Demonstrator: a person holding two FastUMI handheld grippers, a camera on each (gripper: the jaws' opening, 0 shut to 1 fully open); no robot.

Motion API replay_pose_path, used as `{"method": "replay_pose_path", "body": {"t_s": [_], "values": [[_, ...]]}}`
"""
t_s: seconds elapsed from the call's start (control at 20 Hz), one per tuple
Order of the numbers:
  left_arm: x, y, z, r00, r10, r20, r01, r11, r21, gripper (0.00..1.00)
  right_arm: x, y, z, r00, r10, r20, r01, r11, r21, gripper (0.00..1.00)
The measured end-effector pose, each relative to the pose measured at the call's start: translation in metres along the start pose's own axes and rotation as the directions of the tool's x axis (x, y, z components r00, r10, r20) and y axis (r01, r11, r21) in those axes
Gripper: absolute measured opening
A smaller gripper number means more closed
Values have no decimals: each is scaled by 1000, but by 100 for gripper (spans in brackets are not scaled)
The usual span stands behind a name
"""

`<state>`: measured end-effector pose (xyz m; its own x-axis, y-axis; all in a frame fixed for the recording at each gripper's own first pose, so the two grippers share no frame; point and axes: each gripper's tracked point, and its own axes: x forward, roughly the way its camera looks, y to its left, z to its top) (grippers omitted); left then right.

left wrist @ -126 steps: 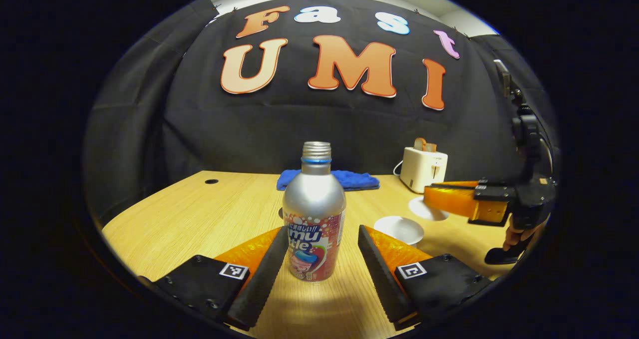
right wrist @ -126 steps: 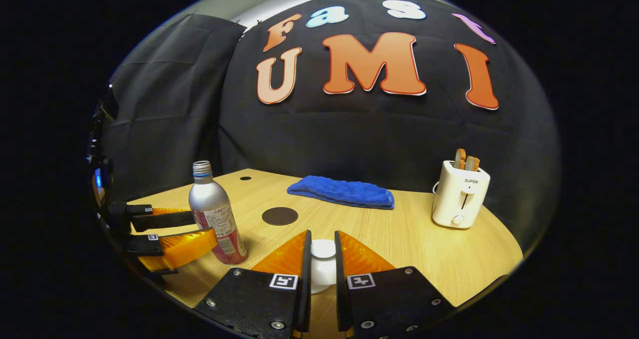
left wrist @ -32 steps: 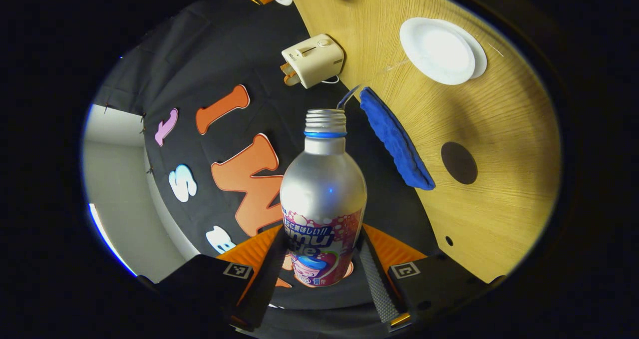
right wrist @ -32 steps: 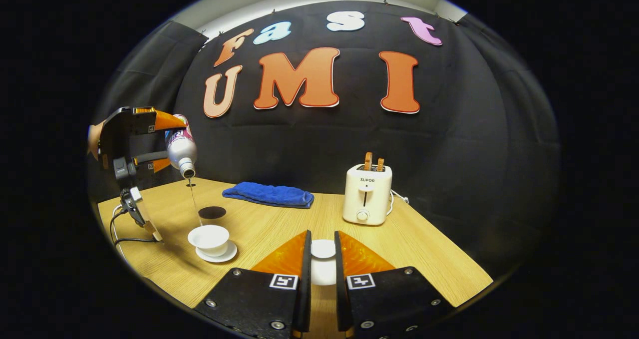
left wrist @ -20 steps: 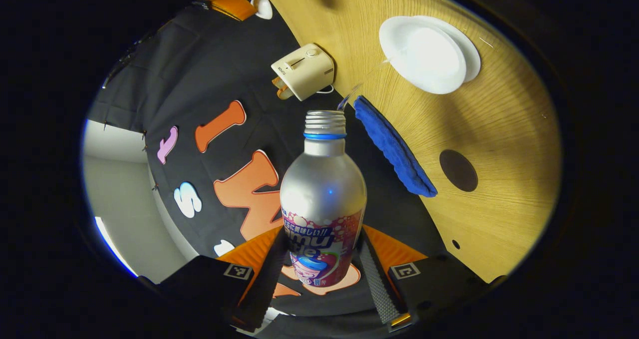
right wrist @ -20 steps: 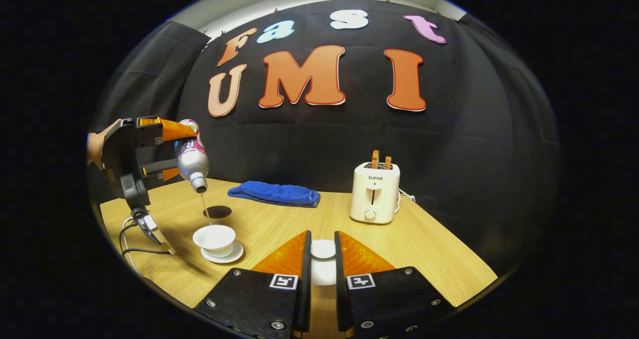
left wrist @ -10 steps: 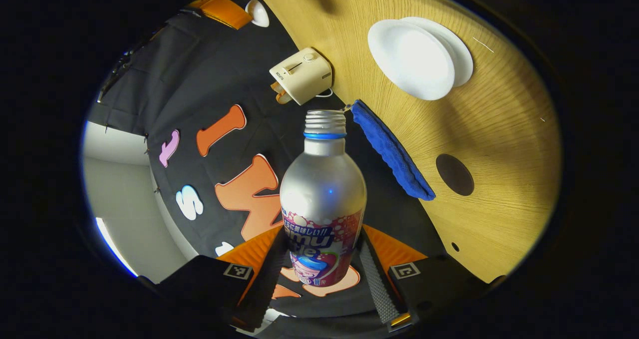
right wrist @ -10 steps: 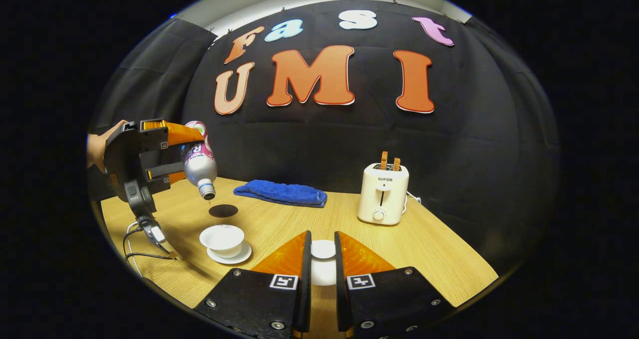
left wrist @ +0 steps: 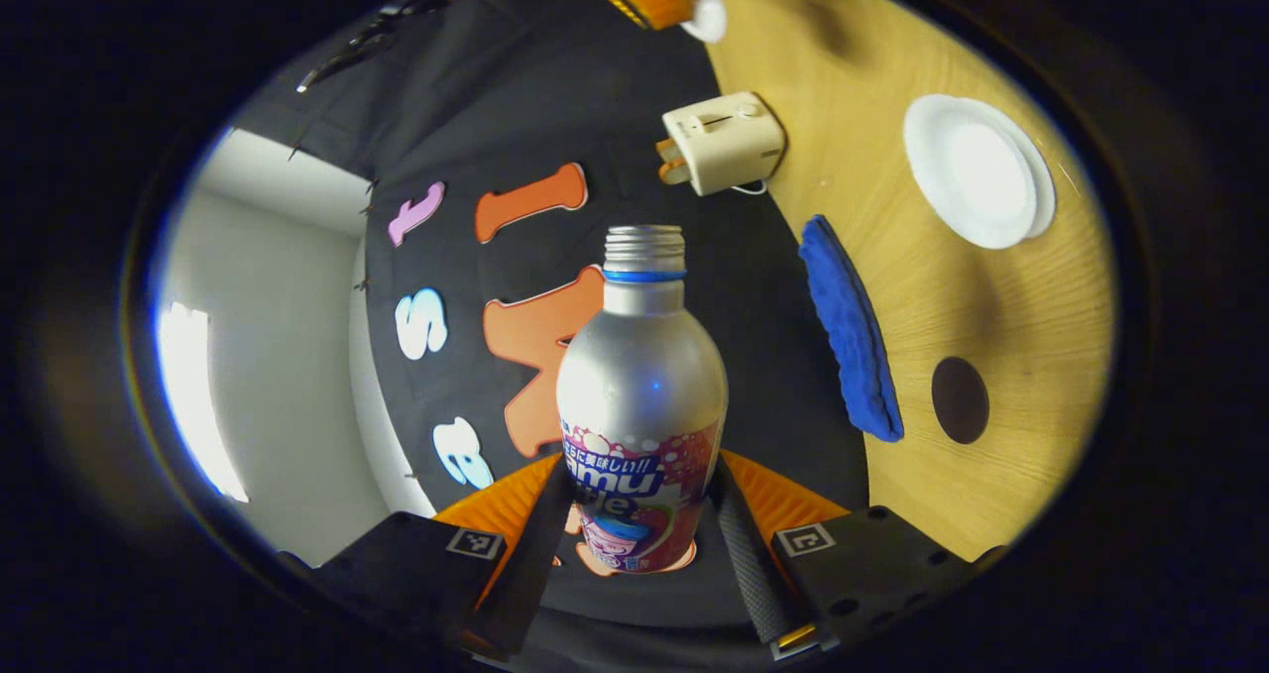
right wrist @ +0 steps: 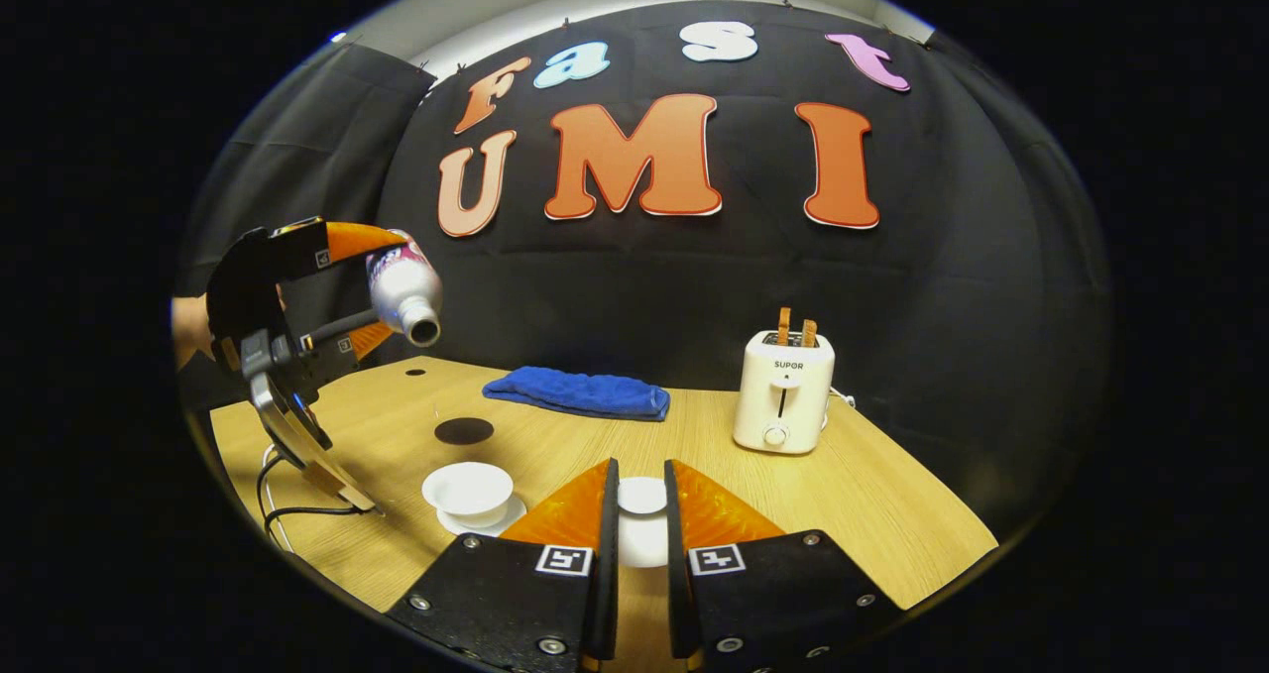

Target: Open the teacup lid with one hand, grasp the water bottle and pour water into the teacup with the other hand; after pouring, place the water bottle on the coaster and then close the teacup lid.

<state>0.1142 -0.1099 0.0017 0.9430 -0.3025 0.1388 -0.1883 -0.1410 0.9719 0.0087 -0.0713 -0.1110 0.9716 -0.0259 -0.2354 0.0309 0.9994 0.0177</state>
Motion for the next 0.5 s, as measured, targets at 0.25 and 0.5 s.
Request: {"method": "replay_pose_path", "body": {"t_s": [0.25, 0.5], "values": [[-4, 14, -36, 990, 24, -136, -75, 920, -385, 80, 7, 11, 11, 1000, 9, 11, -9, 1000, 7, 21], [2, 8, -44, 987, 28, -160, -128, 740, -660, 84, 13, 30, 25, 999, 39, 28, -39, 999, -4, 21]]}}
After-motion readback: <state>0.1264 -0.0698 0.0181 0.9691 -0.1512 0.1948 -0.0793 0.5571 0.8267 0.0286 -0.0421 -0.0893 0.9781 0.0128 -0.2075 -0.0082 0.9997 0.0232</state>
